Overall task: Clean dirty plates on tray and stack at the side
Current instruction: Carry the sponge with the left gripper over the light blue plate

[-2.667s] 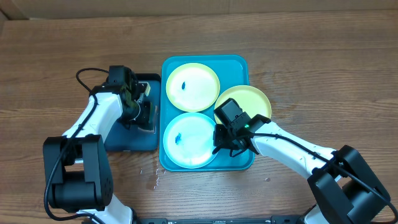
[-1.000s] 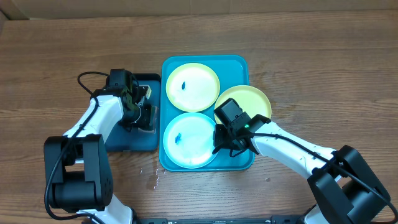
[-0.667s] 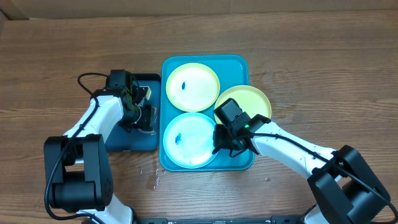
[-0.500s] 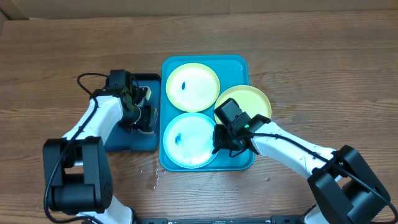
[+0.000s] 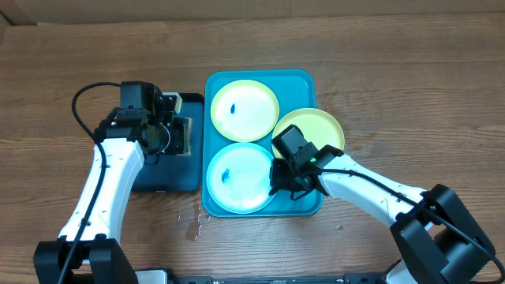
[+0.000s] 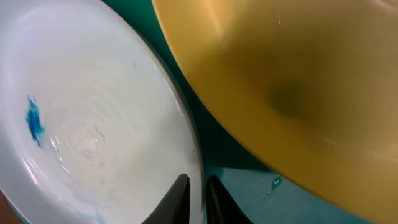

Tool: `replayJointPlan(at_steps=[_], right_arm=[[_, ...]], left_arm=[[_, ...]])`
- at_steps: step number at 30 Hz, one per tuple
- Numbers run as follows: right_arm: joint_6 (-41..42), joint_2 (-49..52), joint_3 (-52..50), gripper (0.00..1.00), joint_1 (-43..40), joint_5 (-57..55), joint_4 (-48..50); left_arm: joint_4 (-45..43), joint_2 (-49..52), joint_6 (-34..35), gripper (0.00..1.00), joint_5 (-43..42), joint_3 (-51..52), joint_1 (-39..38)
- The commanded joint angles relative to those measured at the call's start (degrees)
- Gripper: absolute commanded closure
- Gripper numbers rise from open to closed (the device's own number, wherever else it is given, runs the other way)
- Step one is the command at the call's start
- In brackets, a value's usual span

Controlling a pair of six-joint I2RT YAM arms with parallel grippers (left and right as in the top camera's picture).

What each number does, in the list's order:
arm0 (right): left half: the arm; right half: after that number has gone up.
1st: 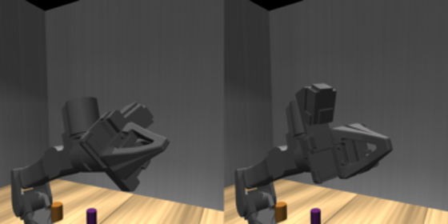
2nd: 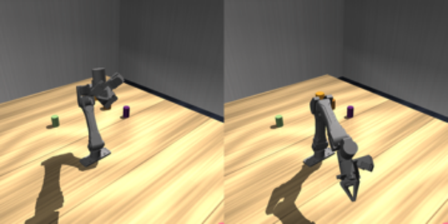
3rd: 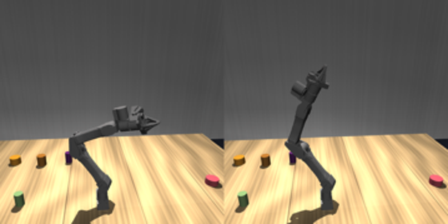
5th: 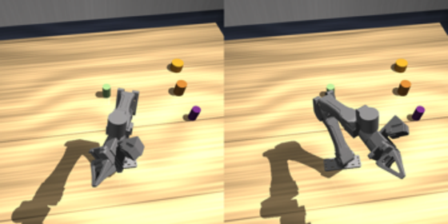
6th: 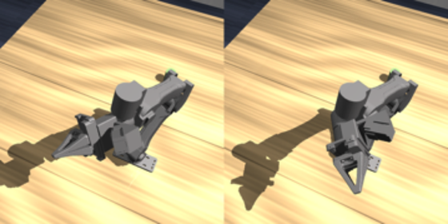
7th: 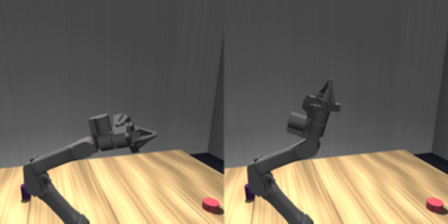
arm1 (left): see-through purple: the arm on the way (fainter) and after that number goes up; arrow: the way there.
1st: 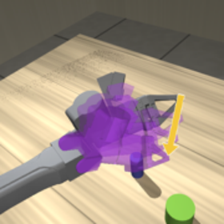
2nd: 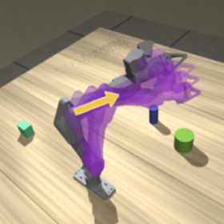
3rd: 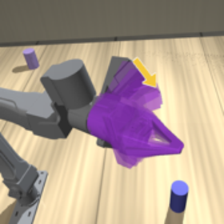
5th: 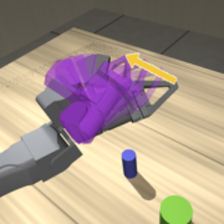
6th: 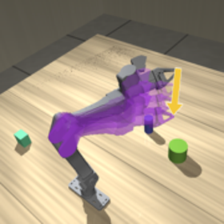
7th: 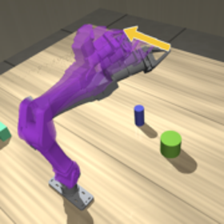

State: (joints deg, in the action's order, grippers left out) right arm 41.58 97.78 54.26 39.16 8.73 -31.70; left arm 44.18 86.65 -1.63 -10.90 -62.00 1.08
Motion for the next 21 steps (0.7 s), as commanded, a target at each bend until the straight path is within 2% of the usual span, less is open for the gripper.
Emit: replayJointPlan(at_steps=[1,21], right_arm=[[2.0,0.1,-0.3,0.94,0.1,0.3,-0.3],[2.1,0.1,-0.3,0.96,0.1,-1.2,0.9]], left_arm=[[0.2,-0.2,1.0,0.96,-0.5,-1.0,-0.4],[-0.7,-0.1,2.1,0.96,1.4,-1.0,-0.4]])
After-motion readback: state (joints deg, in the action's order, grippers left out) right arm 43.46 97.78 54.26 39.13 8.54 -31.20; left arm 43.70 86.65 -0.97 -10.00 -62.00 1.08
